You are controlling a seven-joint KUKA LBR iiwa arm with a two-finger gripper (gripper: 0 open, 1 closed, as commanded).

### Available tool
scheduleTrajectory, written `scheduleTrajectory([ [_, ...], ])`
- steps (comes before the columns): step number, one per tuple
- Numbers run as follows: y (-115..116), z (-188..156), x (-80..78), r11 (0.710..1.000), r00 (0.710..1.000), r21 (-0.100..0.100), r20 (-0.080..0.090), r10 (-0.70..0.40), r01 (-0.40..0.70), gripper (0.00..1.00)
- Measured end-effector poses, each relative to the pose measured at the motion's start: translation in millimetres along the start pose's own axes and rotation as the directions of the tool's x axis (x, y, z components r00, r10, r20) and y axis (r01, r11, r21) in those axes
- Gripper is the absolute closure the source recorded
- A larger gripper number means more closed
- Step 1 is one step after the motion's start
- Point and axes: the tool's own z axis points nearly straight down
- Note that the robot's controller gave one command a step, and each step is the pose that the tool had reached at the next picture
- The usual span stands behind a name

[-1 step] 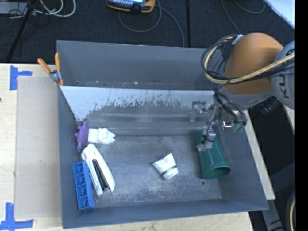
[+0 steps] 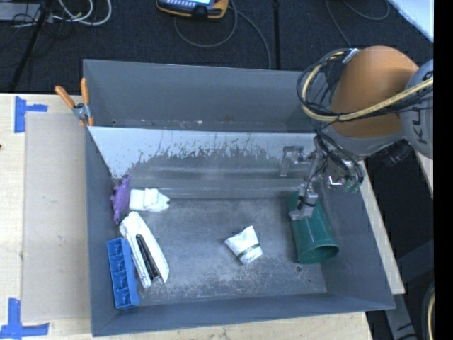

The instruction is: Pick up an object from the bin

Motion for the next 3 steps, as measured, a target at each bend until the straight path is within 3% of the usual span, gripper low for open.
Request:
scheduleTrajectory([
  [1, -10, 27, -3.6, 0.995, 0.995, 0.0, 0.004, -0.102, 0.102, 0.0],
  [3, -55, 74, 16.9, 0.998, 0.998, -0.001, 0.0, -0.055, 0.055, 0.0],
])
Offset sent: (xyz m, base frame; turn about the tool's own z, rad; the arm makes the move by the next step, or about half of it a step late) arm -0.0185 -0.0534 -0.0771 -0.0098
